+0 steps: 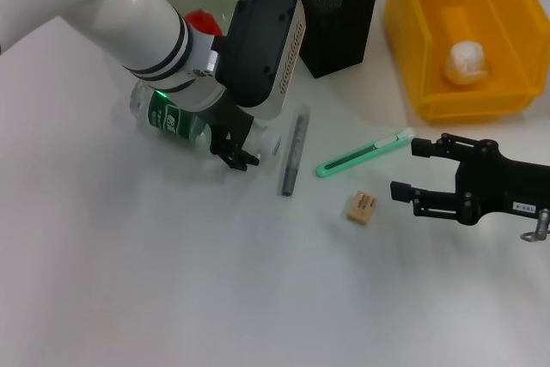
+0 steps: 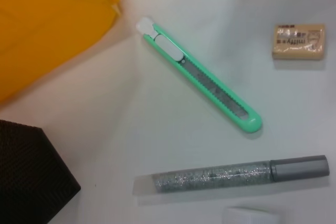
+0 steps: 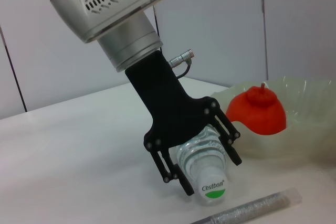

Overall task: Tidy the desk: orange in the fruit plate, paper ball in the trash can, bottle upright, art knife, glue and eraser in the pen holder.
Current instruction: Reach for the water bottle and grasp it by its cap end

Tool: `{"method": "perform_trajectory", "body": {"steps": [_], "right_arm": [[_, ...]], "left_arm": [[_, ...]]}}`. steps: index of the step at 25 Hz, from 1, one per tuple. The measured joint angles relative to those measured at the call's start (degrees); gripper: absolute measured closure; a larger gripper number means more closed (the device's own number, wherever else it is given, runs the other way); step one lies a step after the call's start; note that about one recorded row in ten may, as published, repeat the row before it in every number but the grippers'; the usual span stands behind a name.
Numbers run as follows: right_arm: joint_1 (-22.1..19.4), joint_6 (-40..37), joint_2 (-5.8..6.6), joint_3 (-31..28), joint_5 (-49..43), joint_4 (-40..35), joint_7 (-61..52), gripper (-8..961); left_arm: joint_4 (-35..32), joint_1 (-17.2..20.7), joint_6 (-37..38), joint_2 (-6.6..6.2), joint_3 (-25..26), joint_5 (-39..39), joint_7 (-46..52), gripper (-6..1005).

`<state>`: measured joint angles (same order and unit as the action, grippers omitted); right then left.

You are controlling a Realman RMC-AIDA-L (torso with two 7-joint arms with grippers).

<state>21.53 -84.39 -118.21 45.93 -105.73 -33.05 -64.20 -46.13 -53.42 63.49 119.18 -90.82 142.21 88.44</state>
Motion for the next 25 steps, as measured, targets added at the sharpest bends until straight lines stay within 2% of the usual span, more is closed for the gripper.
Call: {"method": "perform_trajectory", "body": {"steps": [17,22,25], "right_arm": [[0.1,-0.2,0.0,-0.6,0.0,0.3,-0.5,167],[0.2,-0.2,0.0,-0.6,0.0,0.2,-0.9,167],[0.3,-0.2,0.0,-0.6,0.0,0.2,-1.0,167]], "left_arm": [[1.3,0.1,-3.8,0.0,-4.7,0.5,-0.2,254],[0.9,0.2,-3.8,0.0,-4.8,0.5,-0.2,440],[0.7,0.2,-3.8,0.0,-5.2,0.4,-0.1,506]]}}
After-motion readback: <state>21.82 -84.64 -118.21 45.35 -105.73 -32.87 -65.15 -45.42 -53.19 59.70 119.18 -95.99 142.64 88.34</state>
